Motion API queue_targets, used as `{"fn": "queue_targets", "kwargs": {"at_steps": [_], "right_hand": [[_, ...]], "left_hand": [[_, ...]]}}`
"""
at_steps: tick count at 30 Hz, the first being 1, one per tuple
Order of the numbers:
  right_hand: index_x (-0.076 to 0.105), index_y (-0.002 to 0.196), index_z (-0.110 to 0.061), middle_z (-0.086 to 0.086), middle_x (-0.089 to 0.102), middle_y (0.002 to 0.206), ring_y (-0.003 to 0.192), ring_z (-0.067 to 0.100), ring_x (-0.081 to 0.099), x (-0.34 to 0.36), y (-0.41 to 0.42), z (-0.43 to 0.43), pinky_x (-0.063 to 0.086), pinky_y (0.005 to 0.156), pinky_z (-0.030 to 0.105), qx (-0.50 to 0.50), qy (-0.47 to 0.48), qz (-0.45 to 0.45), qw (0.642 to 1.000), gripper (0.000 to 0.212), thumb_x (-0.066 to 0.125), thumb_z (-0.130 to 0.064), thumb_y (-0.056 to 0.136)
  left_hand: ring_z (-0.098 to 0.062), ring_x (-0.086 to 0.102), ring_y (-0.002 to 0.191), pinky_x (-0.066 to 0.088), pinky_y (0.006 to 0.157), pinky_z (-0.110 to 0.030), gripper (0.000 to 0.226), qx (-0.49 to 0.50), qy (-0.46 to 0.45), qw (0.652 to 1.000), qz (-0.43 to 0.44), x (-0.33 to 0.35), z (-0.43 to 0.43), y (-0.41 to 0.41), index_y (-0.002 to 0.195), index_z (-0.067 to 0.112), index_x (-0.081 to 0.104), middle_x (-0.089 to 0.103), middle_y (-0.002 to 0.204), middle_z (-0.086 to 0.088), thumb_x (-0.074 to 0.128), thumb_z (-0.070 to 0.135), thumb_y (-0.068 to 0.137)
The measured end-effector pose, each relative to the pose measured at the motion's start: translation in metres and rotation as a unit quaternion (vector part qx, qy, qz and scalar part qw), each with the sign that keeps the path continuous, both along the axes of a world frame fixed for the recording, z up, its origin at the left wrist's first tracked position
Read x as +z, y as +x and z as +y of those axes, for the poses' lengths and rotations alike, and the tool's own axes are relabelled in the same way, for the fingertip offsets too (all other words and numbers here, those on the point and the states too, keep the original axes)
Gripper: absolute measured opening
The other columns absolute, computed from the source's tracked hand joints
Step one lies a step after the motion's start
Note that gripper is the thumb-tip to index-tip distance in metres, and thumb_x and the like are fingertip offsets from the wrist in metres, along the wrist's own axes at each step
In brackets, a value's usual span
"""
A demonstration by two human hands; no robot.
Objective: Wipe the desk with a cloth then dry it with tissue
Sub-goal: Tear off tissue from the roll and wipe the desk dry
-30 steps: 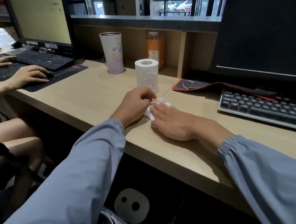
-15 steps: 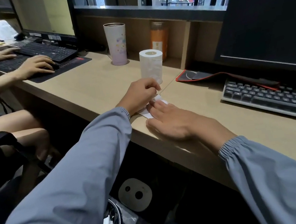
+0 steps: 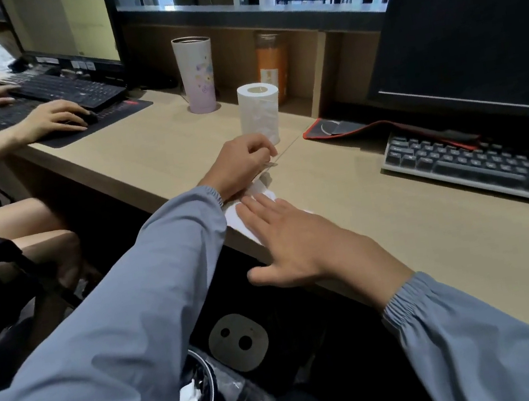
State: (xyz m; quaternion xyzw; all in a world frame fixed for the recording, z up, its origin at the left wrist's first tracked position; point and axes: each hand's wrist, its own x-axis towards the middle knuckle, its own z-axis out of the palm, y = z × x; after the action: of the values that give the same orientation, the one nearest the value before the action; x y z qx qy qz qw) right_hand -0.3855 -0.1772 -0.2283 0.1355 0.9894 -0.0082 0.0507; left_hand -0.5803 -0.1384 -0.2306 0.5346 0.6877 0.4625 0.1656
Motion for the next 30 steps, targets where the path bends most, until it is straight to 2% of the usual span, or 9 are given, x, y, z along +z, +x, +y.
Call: {"fn": "queue_targets", "kwargs": {"at_steps": [3,9,14,18,22,25,30], "right_hand": [[-0.009,0.164,-0.009,0.013,-0.013,0.172,0.158,0.025,-0.011,0.002,0.003,-0.008,0.000,0.128,0.038,0.001,0.013,-0.021,1.000,0.105,0.054,-0.058,0.095],[-0.008,0.163,-0.008,0.013,-0.010,0.172,0.158,0.027,-0.010,0.001,-0.008,-0.015,0.002,0.128,0.040,-0.006,0.021,-0.002,1.000,0.106,0.058,-0.054,0.094],[-0.011,0.163,-0.011,0.009,-0.015,0.172,0.158,0.023,-0.014,-0.006,0.003,-0.024,-0.001,0.128,0.039,-0.006,0.040,-0.002,0.999,0.103,0.056,-0.047,0.094],[-0.011,0.163,-0.007,0.013,-0.013,0.172,0.158,0.026,-0.011,-0.002,-0.011,-0.032,-0.003,0.127,0.037,-0.034,0.043,0.009,0.998,0.102,0.055,-0.047,0.096],[-0.009,0.163,-0.009,0.011,-0.015,0.172,0.158,0.022,-0.014,-0.004,0.022,-0.035,-0.007,0.126,0.035,-0.054,0.016,0.025,0.998,0.095,0.044,-0.056,0.101],[-0.008,0.164,-0.012,0.004,-0.015,0.172,0.157,0.015,-0.016,-0.005,0.047,-0.034,-0.013,0.122,0.030,-0.112,-0.018,0.038,0.993,0.086,0.028,-0.063,0.104],[-0.007,0.165,-0.016,-0.001,-0.016,0.172,0.156,0.011,-0.020,0.003,0.020,-0.004,-0.006,0.128,0.039,-0.209,-0.112,0.018,0.971,0.082,0.006,-0.068,0.102]], "left_hand": [[-0.018,0.067,0.104,0.058,0.094,-0.041,0.024,0.005,0.003,1.000,-0.003,0.000,-0.001,-0.001,0.093,0.025,0.078,0.073,0.107,0.001,0.053,0.023,0.091],[-0.018,0.069,0.099,0.058,0.095,-0.044,0.026,0.004,0.001,1.000,0.004,0.004,-0.007,0.002,0.087,0.029,0.078,0.075,0.101,0.003,0.052,0.031,0.083],[-0.017,0.069,0.099,0.058,0.095,-0.042,0.026,0.009,-0.001,1.000,-0.001,0.003,-0.008,0.003,0.085,0.029,0.077,0.075,0.101,0.003,0.052,0.031,0.082],[-0.015,0.069,0.100,0.057,0.096,-0.039,0.023,0.000,-0.009,1.000,0.021,0.006,-0.010,0.005,0.085,0.031,0.076,0.075,0.103,0.003,0.053,0.031,0.082],[-0.005,0.062,0.095,0.049,0.087,-0.029,0.019,-0.018,-0.008,0.996,0.092,0.003,-0.010,0.004,0.094,0.025,0.076,0.070,0.106,0.005,0.058,0.020,0.090],[-0.007,0.060,0.092,0.046,0.085,-0.026,0.017,-0.037,-0.006,0.991,0.129,0.001,-0.007,0.003,0.096,0.030,0.074,0.065,0.101,0.012,0.060,0.023,0.090],[-0.013,0.058,0.094,0.046,0.086,-0.027,0.015,-0.061,-0.007,0.983,0.175,0.001,-0.009,0.005,0.098,0.029,0.075,0.062,0.105,0.010,0.062,0.021,0.094]]}}
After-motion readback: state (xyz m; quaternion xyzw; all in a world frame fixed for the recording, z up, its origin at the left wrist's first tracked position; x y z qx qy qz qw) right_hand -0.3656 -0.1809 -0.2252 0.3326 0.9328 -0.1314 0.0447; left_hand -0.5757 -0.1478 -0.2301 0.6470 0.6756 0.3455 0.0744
